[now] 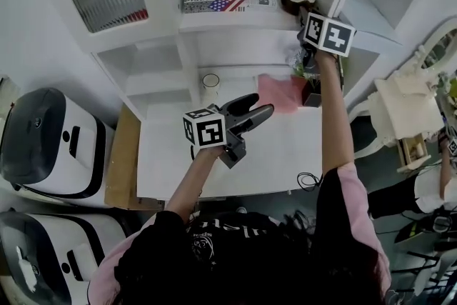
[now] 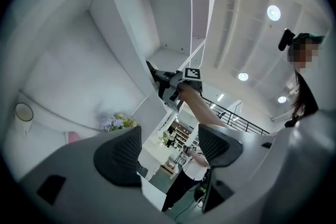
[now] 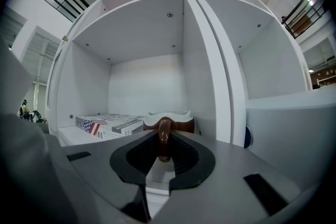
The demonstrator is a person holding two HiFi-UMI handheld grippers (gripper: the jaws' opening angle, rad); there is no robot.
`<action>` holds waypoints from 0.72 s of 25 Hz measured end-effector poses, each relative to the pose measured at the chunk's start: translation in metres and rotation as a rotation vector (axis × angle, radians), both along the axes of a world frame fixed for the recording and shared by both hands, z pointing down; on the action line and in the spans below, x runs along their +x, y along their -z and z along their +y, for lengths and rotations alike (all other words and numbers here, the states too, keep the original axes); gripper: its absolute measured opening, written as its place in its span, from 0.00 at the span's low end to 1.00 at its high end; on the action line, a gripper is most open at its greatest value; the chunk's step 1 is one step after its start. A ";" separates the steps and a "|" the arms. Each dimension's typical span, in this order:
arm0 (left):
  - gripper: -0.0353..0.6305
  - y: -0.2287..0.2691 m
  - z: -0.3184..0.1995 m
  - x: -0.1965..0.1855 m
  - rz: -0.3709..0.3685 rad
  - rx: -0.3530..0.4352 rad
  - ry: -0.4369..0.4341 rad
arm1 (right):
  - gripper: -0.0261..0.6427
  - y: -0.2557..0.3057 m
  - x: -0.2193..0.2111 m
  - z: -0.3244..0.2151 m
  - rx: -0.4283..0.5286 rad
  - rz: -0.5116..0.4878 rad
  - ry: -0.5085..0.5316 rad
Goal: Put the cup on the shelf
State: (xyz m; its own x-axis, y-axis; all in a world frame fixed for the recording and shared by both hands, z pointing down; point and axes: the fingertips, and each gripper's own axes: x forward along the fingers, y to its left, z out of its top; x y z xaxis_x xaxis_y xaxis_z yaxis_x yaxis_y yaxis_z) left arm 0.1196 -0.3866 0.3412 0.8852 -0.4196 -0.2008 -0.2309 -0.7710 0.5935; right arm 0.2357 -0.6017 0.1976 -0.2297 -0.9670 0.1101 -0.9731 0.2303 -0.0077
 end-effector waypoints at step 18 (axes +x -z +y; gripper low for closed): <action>0.58 -0.041 0.051 -0.026 0.006 -0.060 -0.030 | 0.22 0.003 -0.008 0.044 0.072 0.049 0.018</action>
State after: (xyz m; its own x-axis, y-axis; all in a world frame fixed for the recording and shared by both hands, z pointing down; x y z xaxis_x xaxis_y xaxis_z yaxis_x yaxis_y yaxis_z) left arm 0.0937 -0.3361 0.3826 0.8964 -0.4044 -0.1816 -0.2045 -0.7406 0.6400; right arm 0.2275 -0.5580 0.1945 -0.2436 -0.9685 0.0515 -0.9675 0.2463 0.0567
